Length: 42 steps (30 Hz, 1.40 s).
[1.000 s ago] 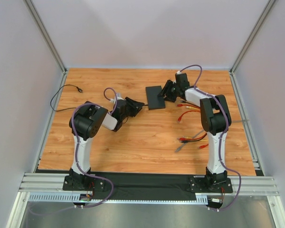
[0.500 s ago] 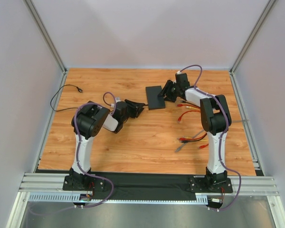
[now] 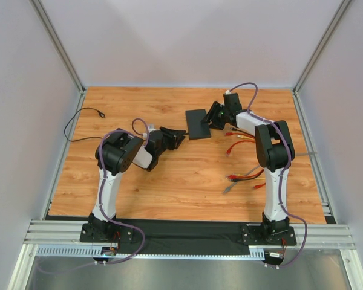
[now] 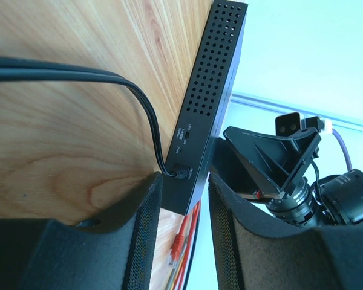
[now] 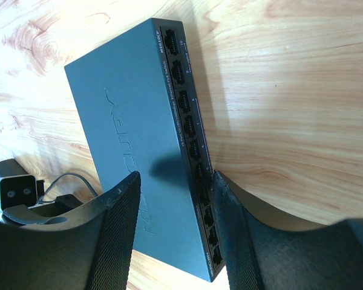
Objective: Pull the plug from the switch port
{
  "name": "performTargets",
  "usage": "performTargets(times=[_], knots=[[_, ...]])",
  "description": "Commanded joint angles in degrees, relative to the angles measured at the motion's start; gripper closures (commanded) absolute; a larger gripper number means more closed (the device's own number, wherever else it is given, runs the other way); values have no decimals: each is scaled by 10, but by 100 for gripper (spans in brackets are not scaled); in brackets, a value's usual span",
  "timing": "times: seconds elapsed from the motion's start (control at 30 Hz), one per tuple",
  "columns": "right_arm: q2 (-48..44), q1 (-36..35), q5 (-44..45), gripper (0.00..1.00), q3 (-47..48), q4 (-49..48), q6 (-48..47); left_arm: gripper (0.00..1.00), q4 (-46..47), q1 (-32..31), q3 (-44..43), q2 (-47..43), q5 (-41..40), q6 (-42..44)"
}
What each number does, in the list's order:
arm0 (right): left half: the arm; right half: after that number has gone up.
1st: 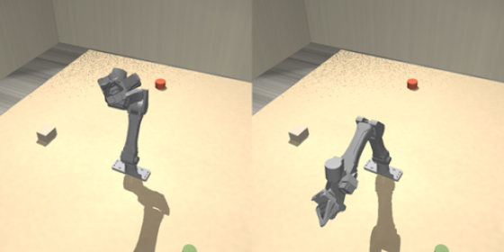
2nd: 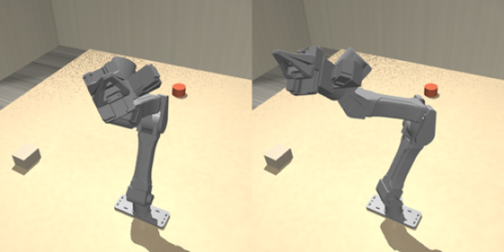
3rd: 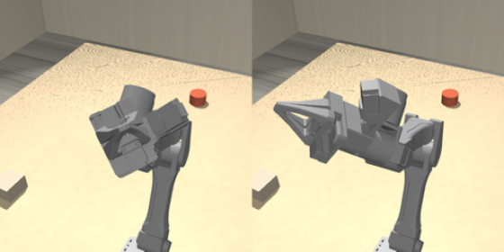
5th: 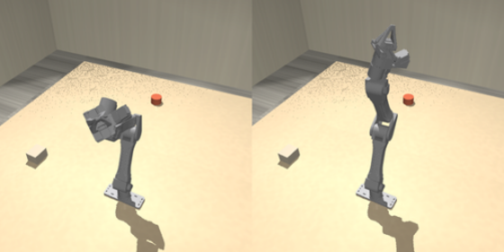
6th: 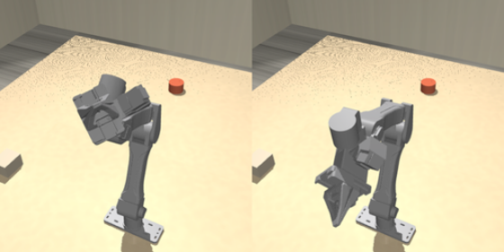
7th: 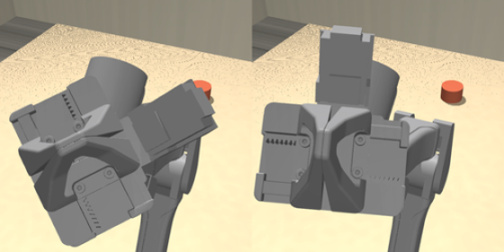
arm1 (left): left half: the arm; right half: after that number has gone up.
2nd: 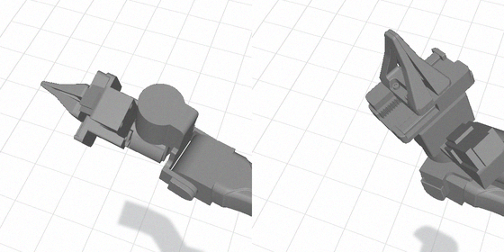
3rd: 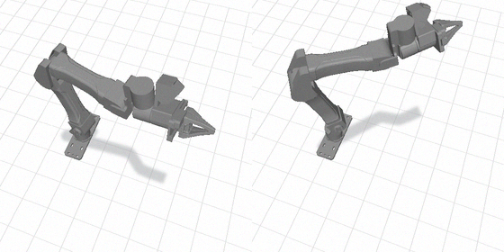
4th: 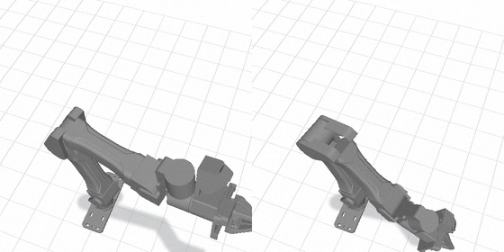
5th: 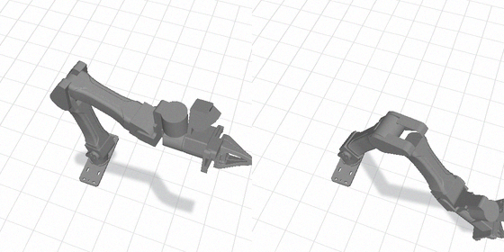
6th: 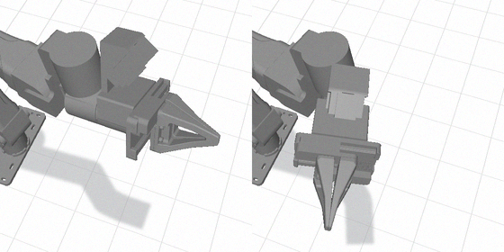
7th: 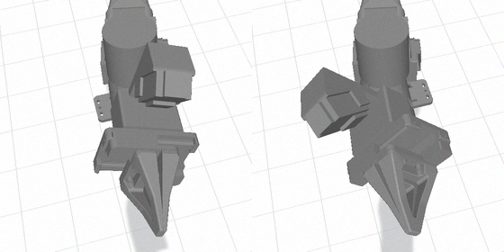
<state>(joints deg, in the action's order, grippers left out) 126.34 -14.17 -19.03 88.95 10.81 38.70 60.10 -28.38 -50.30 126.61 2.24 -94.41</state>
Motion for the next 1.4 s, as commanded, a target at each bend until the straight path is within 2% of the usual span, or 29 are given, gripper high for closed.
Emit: performTargets(times=[0.0, 0.57, 0.87, 1.2, 1.37], knots=[[0, 2, -8, 47, 14, 4, -6, 55, -10, -3, 19, 26, -20, -34], [-4, 1, -7, 47, 13, 5, -8, 61, -7, -11, 7, 36, -21, -34], [-4, 1, 2, 47, 30, 23, -32, 73, -16, -12, -3, 39, -15, -17], [-28, -2, 79, 42, 93, 137, -138, 90, -9, -12, -12, 58, 1, -13], [-39, -16, 49, 48, 102, 134, -157, 98, -11, -12, -14, 57, 2, -2]])
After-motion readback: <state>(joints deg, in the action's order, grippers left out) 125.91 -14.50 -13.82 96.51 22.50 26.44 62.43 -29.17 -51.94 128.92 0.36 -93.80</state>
